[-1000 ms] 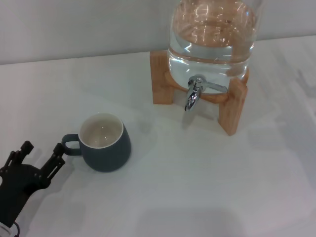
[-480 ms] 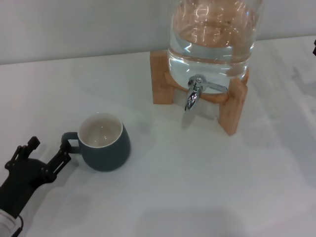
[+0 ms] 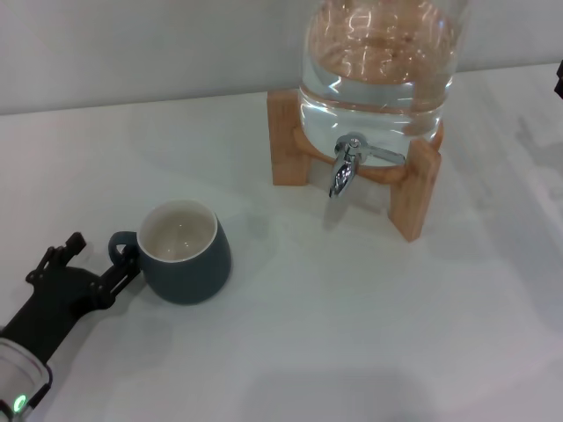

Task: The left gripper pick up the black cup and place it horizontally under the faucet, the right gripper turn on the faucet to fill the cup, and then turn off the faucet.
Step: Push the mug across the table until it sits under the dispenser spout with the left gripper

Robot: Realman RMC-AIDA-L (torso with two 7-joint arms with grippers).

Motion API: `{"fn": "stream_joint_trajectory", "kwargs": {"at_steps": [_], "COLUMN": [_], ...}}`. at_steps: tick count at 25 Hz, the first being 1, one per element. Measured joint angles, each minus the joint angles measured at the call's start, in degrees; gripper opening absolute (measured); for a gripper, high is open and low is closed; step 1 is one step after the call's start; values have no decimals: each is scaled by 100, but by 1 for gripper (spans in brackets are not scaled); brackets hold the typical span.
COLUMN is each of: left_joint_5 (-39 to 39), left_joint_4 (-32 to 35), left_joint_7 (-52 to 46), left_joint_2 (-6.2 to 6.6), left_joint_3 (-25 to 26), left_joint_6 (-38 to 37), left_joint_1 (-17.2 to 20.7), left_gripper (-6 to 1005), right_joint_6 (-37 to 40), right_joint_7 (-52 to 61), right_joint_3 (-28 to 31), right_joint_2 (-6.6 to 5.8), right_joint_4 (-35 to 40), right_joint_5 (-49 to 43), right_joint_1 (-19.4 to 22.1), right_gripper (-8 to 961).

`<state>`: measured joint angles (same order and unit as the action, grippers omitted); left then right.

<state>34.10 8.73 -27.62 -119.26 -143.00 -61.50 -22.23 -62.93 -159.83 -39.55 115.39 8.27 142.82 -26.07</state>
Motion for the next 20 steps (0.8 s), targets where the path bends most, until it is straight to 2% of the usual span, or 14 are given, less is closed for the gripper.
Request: {"fn": "stream_joint_trajectory", "kwargs": {"at_steps": [20], "left_joint_5": [-75], "left_joint_4": [44], "left_joint_7": [-18], "left_joint_2": [4], "left_joint_3": [2], "left_joint_6": [433], "left_joint_1": [-357], "left_gripper": [793], "right_joint_6": [29], "right_joint_7": [-13], "right_joint_3": [34], "right_joint_2": [-8], "right_joint_4": [0], "right_joint_5": [34], "right_joint_1": [-85], "right_gripper": [842]}}
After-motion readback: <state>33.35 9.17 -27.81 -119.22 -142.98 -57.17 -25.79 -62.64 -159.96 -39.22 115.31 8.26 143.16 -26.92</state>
